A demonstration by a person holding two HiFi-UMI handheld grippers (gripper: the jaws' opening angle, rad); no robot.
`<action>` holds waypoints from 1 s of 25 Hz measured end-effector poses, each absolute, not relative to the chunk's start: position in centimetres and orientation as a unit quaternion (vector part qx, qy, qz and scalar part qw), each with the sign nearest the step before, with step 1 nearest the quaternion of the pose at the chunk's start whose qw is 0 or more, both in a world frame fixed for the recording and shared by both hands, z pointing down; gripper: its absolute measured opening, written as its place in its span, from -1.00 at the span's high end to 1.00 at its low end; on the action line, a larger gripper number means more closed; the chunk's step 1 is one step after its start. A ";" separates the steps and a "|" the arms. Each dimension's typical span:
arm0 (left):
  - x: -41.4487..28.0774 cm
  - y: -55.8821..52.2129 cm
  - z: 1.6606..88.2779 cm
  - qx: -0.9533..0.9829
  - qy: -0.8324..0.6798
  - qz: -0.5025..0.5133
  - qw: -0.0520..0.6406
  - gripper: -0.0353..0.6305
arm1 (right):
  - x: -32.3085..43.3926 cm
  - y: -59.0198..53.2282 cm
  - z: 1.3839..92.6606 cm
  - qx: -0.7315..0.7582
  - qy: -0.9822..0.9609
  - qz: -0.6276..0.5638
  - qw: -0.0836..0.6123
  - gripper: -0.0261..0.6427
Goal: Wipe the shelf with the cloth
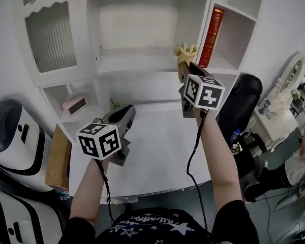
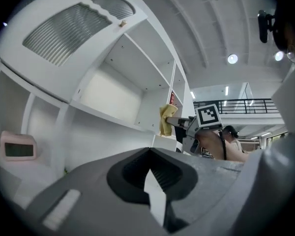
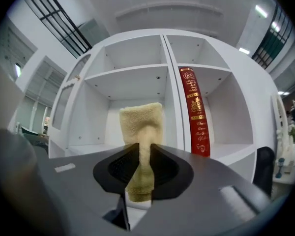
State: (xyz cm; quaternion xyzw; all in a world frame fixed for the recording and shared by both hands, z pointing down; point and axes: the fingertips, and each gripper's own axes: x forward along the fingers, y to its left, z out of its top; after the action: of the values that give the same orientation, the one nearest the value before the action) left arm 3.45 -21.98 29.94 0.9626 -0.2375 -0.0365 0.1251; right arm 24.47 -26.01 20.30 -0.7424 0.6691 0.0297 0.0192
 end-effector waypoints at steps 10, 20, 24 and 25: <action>4.5 -14.0 34.6 0.925 -0.362 -0.023 0.110 0.88 | 21.8 -19.5 28.0 -0.609 0.792 0.034 -0.004 0.62; 2.4 -5.2 41.6 0.876 -0.463 -0.001 0.138 0.87 | 18.8 -12.9 35.1 -0.514 0.854 0.064 -0.052 0.63; 2.0 -3.1 43.5 0.863 -0.488 0.008 0.134 0.87 | 18.2 -11.7 36.5 -0.499 0.864 0.049 -0.047 0.63; 1.9 -2.5 44.1 0.861 -0.489 0.009 0.136 0.87 | 18.1 -11.4 36.8 -0.498 0.864 0.049 -0.048 0.63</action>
State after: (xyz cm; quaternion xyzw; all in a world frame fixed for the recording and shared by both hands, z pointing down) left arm 1.90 -2.53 44.07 0.8614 -0.4893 0.0091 0.1358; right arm 18.12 -11.39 36.85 -0.4980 0.8644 0.0494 -0.0480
